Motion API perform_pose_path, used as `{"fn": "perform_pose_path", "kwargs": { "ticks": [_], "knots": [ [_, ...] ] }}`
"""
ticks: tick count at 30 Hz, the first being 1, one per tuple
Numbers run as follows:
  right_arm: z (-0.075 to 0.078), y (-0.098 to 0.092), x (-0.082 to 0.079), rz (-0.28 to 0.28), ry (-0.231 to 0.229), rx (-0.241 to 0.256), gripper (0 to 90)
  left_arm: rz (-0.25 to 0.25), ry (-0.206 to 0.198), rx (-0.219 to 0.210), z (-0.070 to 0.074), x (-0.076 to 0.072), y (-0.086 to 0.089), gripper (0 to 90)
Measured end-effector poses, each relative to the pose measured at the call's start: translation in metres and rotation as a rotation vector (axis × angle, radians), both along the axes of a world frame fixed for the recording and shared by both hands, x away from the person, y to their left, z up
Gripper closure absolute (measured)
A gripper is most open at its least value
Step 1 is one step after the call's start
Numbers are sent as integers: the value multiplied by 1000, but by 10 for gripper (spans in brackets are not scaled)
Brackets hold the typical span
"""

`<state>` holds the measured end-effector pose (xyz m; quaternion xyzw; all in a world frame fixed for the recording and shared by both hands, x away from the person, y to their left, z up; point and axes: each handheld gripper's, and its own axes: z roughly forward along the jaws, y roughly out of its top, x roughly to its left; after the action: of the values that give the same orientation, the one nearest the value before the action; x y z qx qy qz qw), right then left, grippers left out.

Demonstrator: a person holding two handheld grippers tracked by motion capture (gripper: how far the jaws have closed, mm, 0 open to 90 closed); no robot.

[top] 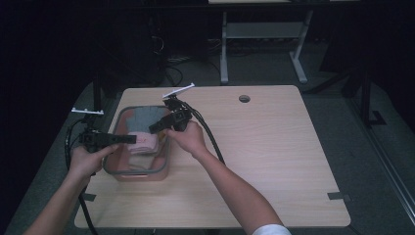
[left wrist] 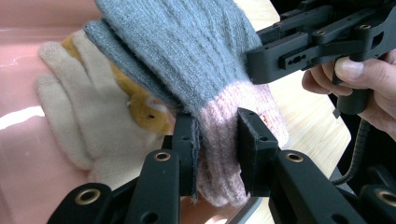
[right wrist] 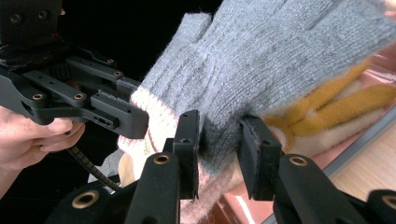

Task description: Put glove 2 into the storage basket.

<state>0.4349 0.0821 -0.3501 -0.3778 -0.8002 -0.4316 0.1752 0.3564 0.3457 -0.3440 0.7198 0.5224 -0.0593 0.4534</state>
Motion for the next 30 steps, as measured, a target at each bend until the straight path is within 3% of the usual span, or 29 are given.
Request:
{"fn": "perform_pose_path", "kwargs": {
  "ticks": [2, 3, 6, 16, 24, 25, 30],
  "knots": [
    [1, -1, 0, -1, 4, 4, 683, 1, -2, 12, 1, 0, 0, 712],
    [3, -4, 0, -1, -15, -20, 679, 9, 3, 21, -1, 1, 3, 716],
    [4, -8, 0, -13, -18, -18, 681, 22, 10, 15, -4, 2, 6, 723],
    [4, -36, -1, -53, -30, -19, 673, 18, 69, 85, -28, 14, 3, 727],
    [8, -58, -2, -72, -49, -25, 657, 39, 120, 164, -37, 19, 1, 706],
    [8, -61, -3, -72, -52, -39, 648, 40, 130, 211, -38, 21, -1, 700],
    [8, -71, -4, -82, -58, -58, 641, 40, 134, 269, -38, 22, -3, 647]
  ]
}}
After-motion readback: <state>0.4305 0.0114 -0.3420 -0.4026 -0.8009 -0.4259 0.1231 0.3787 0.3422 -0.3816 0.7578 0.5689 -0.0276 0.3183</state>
